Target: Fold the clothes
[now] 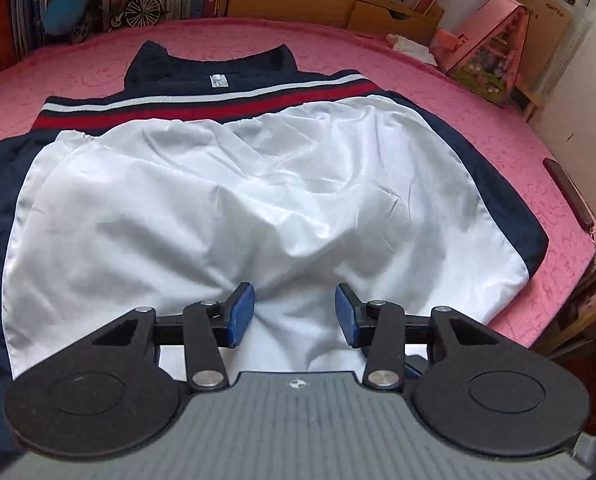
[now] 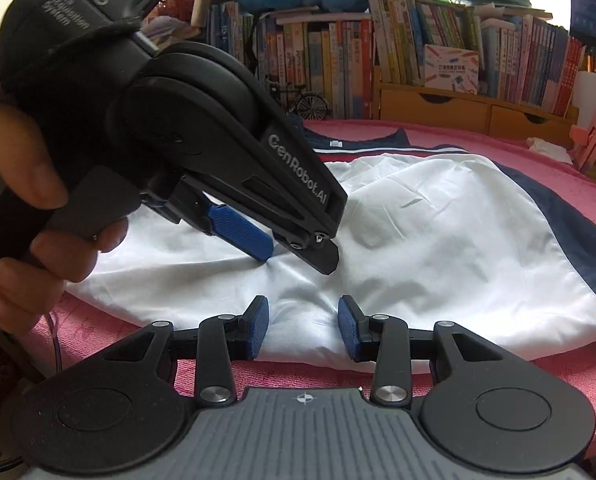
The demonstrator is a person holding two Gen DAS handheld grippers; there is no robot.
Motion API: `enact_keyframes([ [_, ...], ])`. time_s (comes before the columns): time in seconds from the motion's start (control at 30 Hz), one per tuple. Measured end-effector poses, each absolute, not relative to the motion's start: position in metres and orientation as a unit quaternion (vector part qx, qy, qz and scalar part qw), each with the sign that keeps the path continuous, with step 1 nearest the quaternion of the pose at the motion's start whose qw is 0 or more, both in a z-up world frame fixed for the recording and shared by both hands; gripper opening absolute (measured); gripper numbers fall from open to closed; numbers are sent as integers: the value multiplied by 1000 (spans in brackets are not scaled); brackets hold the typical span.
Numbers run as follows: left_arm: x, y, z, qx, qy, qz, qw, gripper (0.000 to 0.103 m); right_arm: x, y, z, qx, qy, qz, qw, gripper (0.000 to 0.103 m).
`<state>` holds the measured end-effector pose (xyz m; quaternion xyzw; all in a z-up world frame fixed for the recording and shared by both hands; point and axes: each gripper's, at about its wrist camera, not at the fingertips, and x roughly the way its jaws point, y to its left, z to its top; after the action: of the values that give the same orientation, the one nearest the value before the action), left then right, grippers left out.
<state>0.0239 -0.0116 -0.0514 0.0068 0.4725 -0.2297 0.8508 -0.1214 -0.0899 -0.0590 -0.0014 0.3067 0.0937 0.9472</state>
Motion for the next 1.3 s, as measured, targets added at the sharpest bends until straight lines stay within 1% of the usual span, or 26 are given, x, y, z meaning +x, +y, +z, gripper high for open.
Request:
enact_keyframes([
  [0.23,62,-33,-50,38,465,-194,863,43,-124,-89,-59,1,303,90,949,39],
  [0.27,71,-35,-50,42,462,-182,867,40,-125,-89,-60,1,303,90,949,39],
  [0.5,142,-45,-50,46,441,-107,890,40,-129,-91,-60,3,299,95,950,39],
  [0.6,155,-50,-50,53,420,-90,901,43,-131,-92,-60,4,297,98,950,39],
  [0.73,174,-47,-46,17,420,-69,905,42,-133,-93,-60,4,295,102,950,39],
  [0.83,157,-39,-26,9,398,-84,913,42,-134,-93,-60,3,293,105,950,39],
  [0.93,127,-27,-3,14,357,-109,928,49,-136,-94,-60,2,291,107,951,39],
  [1.0,93,-9,7,15,316,-121,941,65,-136,-93,-60,1,288,108,951,39],
  [1.03,76,2,8,15,297,-120,947,69,-136,-93,-60,2,286,109,952,39],
  [1.17,14,34,-14,48,247,-70,965,69,-138,-93,-62,-6,272,115,955,39],
  [1.3,-14,67,-53,96,277,35,956,70,-139,-93,-64,-12,262,118,958,39],
])
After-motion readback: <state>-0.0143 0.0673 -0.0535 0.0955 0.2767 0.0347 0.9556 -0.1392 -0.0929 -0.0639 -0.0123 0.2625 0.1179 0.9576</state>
